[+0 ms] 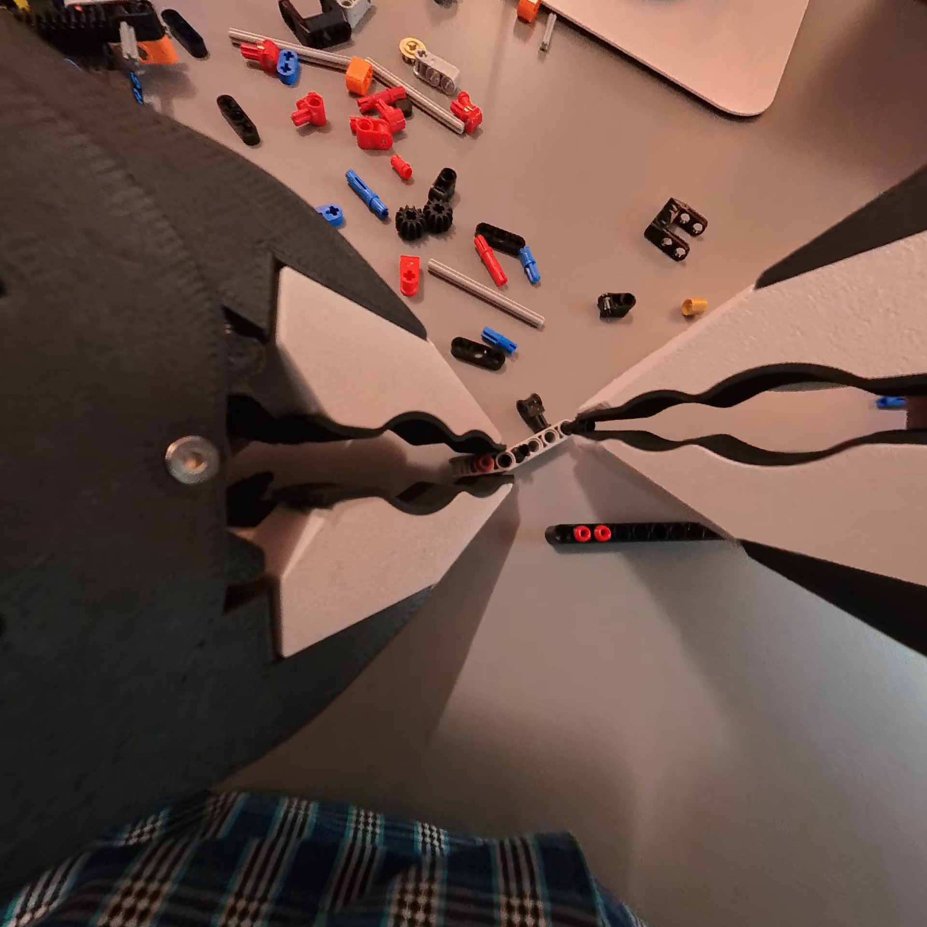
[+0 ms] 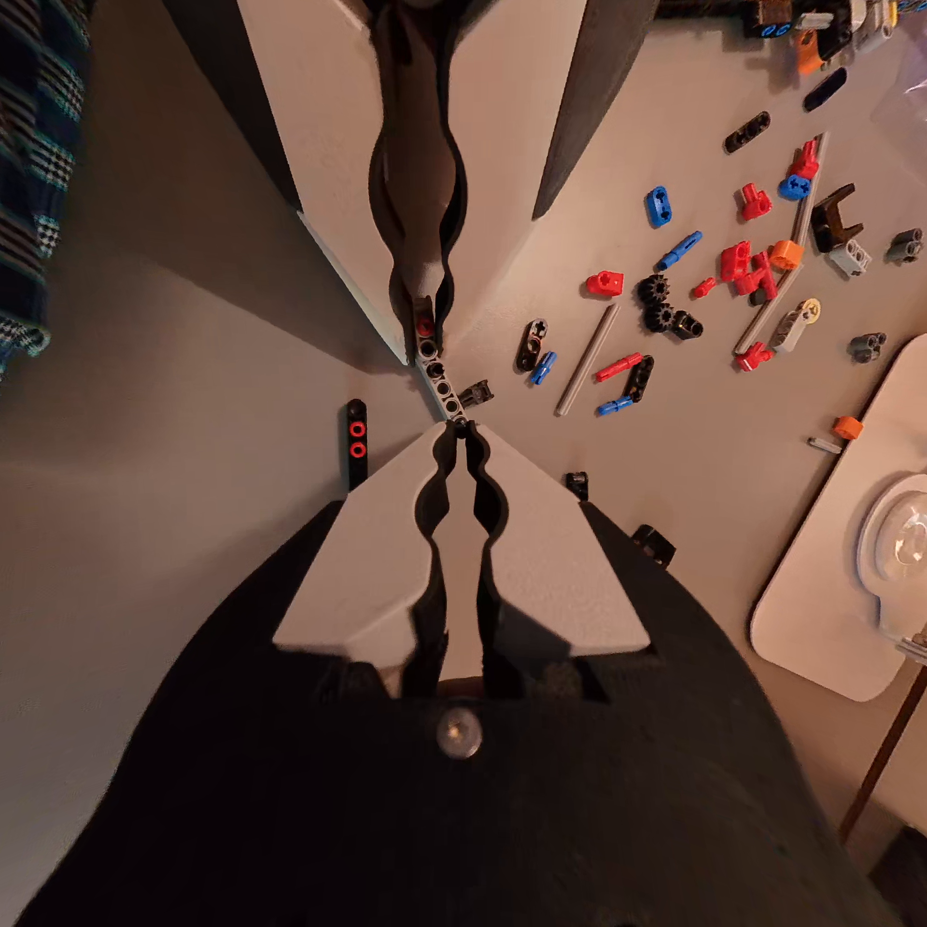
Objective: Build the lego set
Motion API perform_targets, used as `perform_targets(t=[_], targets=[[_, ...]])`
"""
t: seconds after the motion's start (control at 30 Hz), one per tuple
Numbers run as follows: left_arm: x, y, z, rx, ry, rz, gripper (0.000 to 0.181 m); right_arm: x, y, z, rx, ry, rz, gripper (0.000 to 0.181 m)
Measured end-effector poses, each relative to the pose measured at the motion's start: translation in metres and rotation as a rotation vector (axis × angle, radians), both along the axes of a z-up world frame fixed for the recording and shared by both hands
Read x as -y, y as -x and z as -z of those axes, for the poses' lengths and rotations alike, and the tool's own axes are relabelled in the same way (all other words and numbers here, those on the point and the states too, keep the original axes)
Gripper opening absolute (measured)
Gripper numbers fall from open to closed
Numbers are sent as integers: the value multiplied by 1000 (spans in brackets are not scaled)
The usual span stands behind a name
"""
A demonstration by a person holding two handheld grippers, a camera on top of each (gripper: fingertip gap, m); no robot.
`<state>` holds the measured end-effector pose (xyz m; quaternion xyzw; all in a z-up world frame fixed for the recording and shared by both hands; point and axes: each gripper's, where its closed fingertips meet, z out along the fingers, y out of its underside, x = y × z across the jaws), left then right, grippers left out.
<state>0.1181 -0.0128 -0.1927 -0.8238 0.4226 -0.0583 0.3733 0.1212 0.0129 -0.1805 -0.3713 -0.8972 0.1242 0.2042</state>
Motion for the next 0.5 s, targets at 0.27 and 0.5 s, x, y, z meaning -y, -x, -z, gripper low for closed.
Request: perform_targets(t=[0.27,0.5], targets=[[0,0,0,2,-1,3,6,0,2,0,56,24,-58,2],[0,0,0,8,1,6,6,-1,3,0,101,54,-99,2]])
